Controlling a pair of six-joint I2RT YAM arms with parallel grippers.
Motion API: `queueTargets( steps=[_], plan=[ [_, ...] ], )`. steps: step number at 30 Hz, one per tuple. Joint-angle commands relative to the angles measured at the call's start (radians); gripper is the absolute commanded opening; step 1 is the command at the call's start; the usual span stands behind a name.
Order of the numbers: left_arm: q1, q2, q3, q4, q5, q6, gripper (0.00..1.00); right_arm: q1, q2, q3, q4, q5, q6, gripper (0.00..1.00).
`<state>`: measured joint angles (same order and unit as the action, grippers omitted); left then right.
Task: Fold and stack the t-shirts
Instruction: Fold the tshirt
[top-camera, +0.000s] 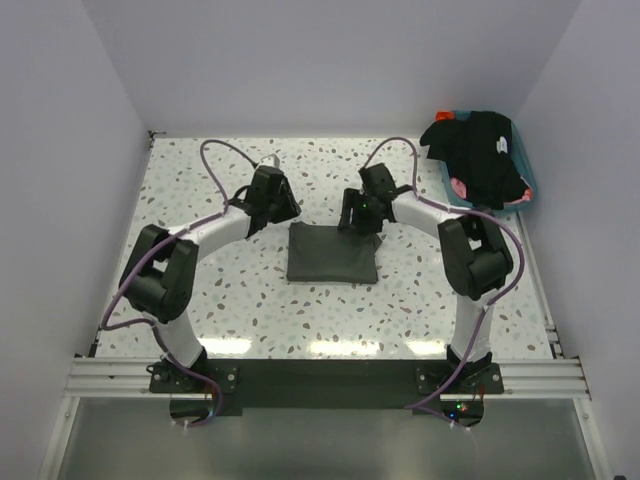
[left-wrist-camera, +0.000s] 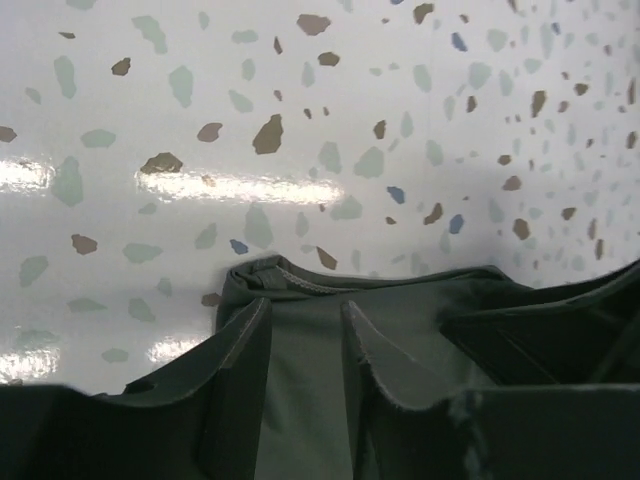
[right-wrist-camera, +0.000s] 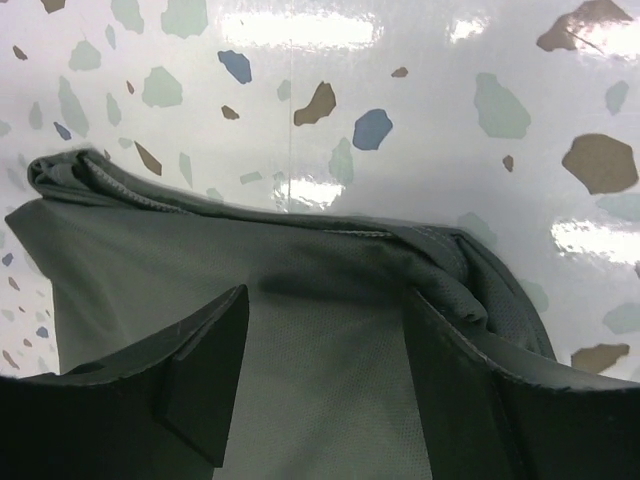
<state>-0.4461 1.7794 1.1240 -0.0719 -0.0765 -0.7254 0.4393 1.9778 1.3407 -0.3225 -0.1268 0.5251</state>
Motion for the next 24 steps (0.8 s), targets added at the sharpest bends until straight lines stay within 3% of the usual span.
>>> queueTargets(
  steps=[1, 8, 14, 24],
  plan=[
    [-0.017, -0.116, 0.016, 0.008, 0.047, 0.072, 0.4, -0.004, -0.088, 0.023, -0.058, 0.047, -0.027, 0.69],
    [-0.21, -0.204, -0.134, -0.014, 0.012, 0.06, 0.41, -0.002, -0.206, -0.021, -0.093, 0.151, -0.04, 0.73],
    [-0.325, -0.141, -0.178, 0.003, 0.006, 0.009, 0.38, -0.004, -0.244, -0.093, -0.082, 0.187, -0.043, 0.72],
    [-0.35, 0.054, -0.135, 0.0, 0.007, -0.088, 0.32, -0.004, -0.22, -0.186, -0.052, 0.214, -0.045, 0.71]
  ],
)
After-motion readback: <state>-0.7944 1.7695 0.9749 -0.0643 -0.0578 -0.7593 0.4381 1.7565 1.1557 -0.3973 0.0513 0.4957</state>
